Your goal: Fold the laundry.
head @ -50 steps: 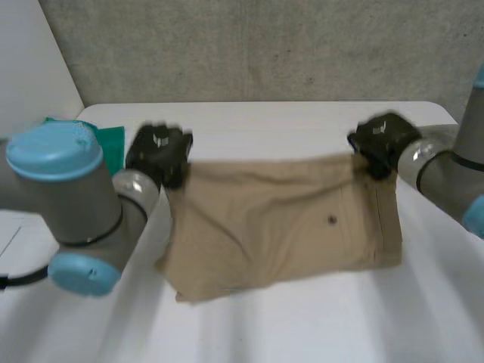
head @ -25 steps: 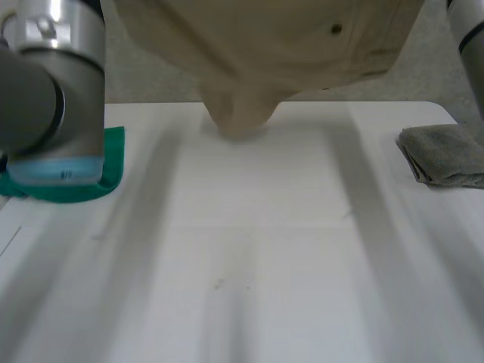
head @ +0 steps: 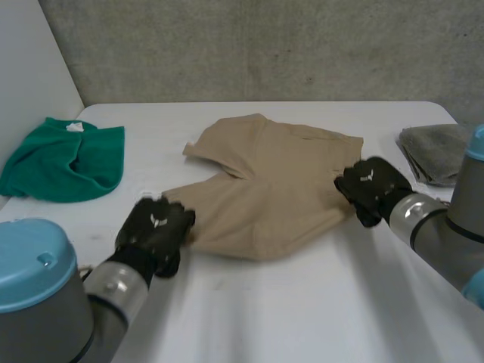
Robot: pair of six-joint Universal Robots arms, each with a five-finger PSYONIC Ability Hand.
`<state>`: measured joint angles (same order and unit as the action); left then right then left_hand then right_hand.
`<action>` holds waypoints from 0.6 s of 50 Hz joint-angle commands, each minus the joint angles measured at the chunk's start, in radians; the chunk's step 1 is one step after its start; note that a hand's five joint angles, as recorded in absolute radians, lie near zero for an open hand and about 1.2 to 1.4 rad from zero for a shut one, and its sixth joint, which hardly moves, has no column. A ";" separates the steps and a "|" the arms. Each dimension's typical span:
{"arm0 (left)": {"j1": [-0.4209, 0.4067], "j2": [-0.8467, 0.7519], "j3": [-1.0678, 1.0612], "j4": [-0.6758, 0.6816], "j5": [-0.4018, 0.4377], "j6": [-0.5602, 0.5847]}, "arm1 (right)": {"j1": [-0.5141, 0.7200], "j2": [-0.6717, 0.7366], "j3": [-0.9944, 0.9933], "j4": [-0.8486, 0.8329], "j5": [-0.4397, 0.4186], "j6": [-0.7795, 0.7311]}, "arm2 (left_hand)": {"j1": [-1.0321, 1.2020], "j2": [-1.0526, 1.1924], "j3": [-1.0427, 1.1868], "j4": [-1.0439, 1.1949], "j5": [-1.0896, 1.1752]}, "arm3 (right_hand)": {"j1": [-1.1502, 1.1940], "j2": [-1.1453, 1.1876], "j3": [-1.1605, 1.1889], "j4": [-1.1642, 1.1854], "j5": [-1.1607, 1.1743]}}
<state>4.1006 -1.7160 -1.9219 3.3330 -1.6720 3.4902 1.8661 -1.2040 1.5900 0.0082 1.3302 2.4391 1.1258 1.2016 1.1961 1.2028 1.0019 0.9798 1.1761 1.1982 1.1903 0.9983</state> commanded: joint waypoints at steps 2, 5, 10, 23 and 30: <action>-0.046 0.193 -0.045 -0.331 0.008 -0.002 | -0.002 -0.175 0.087 0.329 0.011 -0.117 | 0.271 0.195 0.200 0.193 0.220 | 0.416 0.220 0.198 0.206 0.223; -0.075 0.216 -0.055 -0.388 0.008 0.000 | -0.016 -0.224 0.119 0.401 0.004 -0.146 | 0.271 0.195 0.200 0.193 0.220 | 0.416 0.220 0.198 0.206 0.223; -0.144 0.217 -0.057 -0.451 0.008 0.000 | -0.050 -0.270 0.197 0.495 0.000 -0.258 | 0.271 0.195 0.200 0.193 0.220 | 0.416 0.220 0.198 0.206 0.223; -0.105 0.040 0.107 -0.229 0.001 0.135 | -0.082 -0.258 0.168 0.292 -0.011 -0.231 | 0.271 0.195 0.200 0.193 0.220 | 0.416 0.220 0.198 0.206 0.223; -0.011 -0.256 0.341 0.104 0.000 0.171 | -0.065 -0.056 0.035 0.151 0.017 -0.121 | 0.271 0.195 0.200 0.193 0.220 | 0.416 0.220 0.198 0.206 0.223</action>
<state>4.0205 -1.7302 -1.7756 3.1736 -1.6701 3.6289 1.7878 -1.4219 1.7447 0.2986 1.3226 2.2184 1.1258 1.2016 1.1961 1.2030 1.0020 0.9798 1.1761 1.1981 1.1903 0.9983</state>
